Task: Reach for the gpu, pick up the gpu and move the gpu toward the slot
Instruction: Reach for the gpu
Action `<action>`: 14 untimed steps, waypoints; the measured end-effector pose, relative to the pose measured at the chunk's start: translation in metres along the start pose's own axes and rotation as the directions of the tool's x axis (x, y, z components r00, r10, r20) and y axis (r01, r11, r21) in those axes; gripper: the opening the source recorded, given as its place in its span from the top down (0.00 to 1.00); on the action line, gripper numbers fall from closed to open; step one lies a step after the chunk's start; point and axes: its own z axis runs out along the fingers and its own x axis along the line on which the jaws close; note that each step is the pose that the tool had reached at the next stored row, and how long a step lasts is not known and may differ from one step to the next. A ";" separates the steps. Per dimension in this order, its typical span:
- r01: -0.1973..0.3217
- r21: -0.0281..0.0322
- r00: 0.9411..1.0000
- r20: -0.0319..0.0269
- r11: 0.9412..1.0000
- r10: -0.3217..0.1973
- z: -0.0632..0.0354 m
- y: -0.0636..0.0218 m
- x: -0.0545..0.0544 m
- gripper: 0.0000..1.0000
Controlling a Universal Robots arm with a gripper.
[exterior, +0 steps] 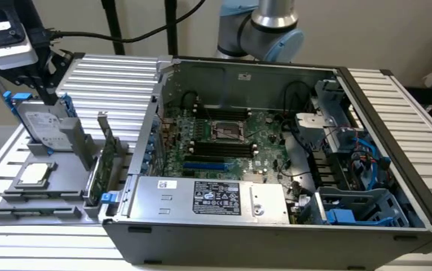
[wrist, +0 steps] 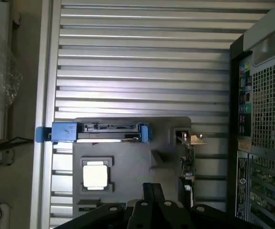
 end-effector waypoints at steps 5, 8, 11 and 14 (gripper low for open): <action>0.000 0.000 1.000 0.000 1.000 0.000 0.0006 -0.0132 -0.016 0.89; 0.000 0.000 1.000 0.000 1.000 0.000 0.0017 -0.0209 -0.026 0.89; 0.000 0.000 1.000 0.000 1.000 0.000 0.0044 -0.0298 -0.033 0.89; 0.000 0.000 1.000 0.000 1.000 0.000 0.0082 -0.0395 -0.038 0.89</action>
